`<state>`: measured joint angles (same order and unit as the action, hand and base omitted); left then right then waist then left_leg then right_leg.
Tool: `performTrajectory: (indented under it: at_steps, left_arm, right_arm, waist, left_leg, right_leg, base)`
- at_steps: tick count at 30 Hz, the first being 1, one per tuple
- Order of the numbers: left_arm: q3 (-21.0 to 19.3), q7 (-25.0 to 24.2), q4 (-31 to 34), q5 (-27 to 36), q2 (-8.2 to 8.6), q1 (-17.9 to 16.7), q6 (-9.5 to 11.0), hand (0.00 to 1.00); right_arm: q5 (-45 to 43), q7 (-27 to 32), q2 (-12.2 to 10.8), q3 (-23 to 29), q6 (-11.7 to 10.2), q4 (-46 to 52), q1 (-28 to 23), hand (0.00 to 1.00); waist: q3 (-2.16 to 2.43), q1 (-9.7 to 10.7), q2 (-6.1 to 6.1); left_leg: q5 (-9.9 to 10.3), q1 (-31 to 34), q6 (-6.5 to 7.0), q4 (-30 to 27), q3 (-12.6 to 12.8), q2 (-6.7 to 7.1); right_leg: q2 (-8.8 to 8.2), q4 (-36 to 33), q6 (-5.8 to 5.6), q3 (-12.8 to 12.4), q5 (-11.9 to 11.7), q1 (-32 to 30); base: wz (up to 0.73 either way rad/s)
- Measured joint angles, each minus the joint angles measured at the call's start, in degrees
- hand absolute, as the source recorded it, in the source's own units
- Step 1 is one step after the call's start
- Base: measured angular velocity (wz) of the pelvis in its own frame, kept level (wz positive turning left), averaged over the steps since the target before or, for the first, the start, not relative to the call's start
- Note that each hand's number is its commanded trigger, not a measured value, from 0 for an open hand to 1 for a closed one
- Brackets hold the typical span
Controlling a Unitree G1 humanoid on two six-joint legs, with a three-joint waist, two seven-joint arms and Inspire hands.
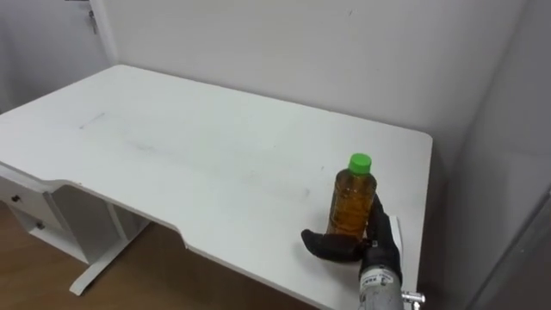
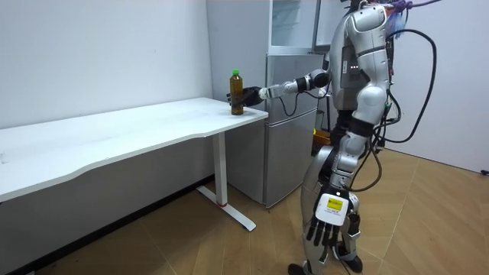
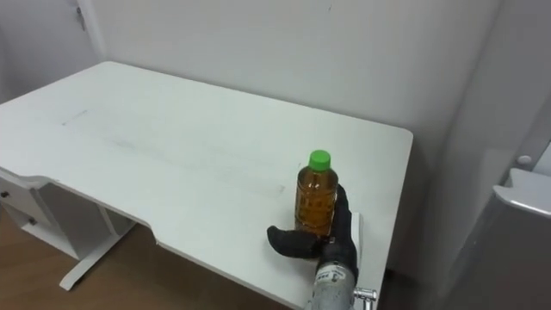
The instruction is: Put the bottle in the upper fridge
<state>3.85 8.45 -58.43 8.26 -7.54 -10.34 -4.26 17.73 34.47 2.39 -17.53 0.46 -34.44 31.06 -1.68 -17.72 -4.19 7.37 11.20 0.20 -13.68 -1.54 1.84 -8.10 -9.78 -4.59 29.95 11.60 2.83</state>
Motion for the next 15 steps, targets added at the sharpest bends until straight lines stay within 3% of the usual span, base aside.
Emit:
performTrajectory:
  at_steps: [1, 2, 6, 10, 15]
  left_arm:
    - [0.0, 0.0, 0.0, 0.0, 0.0, 0.0, 0.0, 0.0]
    - [0.0, 0.0, 0.0, 0.0, 0.0, 0.0, 0.0, 0.0]
    - [0.2, 0.0, 0.0, 0.0, 0.03, -0.1, 0.1, 0.0]
    - [0.3, -0.1, 0.0, 0.0, 0.01, 0.0, 0.0, 0.0]
    - [0.4, -0.2, 0.0, 0.0, 0.01, -0.1, -0.4, 0.0]
  right_arm:
    - [0.0, -0.2, 0.0, 0.0, -0.6, -0.4, 0.1, 0.58]
    - [0.0, -0.2, 0.0, 0.0, -0.7, -0.5, 0.2, 1.0]
    - [0.1, -0.5, 0.3, 0.4, -1.3, -1.2, 0.9, 1.0]
    - [2.6, -2.3, 2.4, 1.2, -1.3, -1.9, 1.6, 1.0]
    - [3.6, -2.9, 2.3, 1.9, -1.1, -1.9, 1.6, 1.0]
  waist:
    - [-0.02, 0.0, -0.02]
    - [-0.07, 0.0, 0.01]
    - [-0.43, 0.1, 0.34]
    - [-0.43, 0.1, 0.35]
    - [-0.41, 0.1, 0.33]
  left_leg:
    - [0.0, 0.0, 0.0, 0.0, 0.0, 0.01]
    - [0.0, 0.0, 0.0, 0.0, 0.0, 0.01]
    - [0.0, 0.1, -0.01, 0.0, 0.0, -0.04]
    - [-0.1, 0.5, -0.09, 0.0, -0.1, -0.07]
    - [-0.2, 0.8, -0.11, 0.0, -0.2, -0.07]
  right_leg:
    - [0.0, 0.0, 0.0, 0.0, 0.0, 0.0]
    - [0.0, 0.0, 0.0, 0.0, 0.0, 0.0]
    - [0.04, 0.1, 0.0, -0.1, 0.0, -0.1]
    - [0.09, 0.0, 0.01, -0.1, 0.0, -0.6]
    - [0.1, 0.0, 0.02, -0.1, 0.0, -0.9]
  base:
    - [0.0]
    - [0.0]
    - [0.0]
    - [-0.01]
    - [0.0]
